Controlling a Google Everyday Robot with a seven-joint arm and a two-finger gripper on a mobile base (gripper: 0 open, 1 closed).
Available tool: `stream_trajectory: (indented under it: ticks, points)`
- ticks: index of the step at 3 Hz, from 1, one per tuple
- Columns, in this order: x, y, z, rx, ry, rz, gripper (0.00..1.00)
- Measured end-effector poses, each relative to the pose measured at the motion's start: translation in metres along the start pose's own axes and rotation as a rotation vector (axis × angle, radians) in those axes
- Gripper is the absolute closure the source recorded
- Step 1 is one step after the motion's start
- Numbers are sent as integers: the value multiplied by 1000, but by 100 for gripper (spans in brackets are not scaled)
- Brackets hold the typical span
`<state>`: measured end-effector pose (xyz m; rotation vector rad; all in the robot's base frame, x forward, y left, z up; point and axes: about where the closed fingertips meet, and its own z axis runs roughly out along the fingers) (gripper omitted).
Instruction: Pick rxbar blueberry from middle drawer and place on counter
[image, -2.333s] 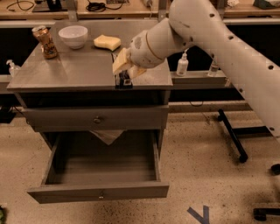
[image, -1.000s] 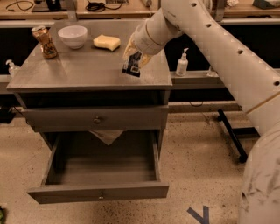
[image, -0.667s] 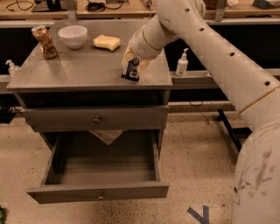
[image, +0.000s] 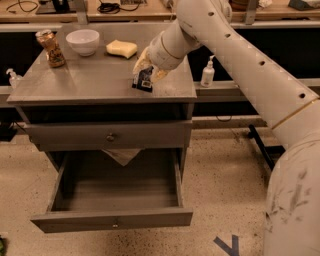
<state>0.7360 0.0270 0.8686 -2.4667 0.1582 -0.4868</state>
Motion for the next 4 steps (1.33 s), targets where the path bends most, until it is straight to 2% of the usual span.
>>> stream_trajectory:
  ticks: [1,2,3,4]
  points:
    - [-2,0,4,0,-6,-1,0]
    - [-2,0,2,5,-3,-1,0]
    - [-8,-1,-51,85,68,-28,0]
    - [-8,-1,-51,85,68,-28,0]
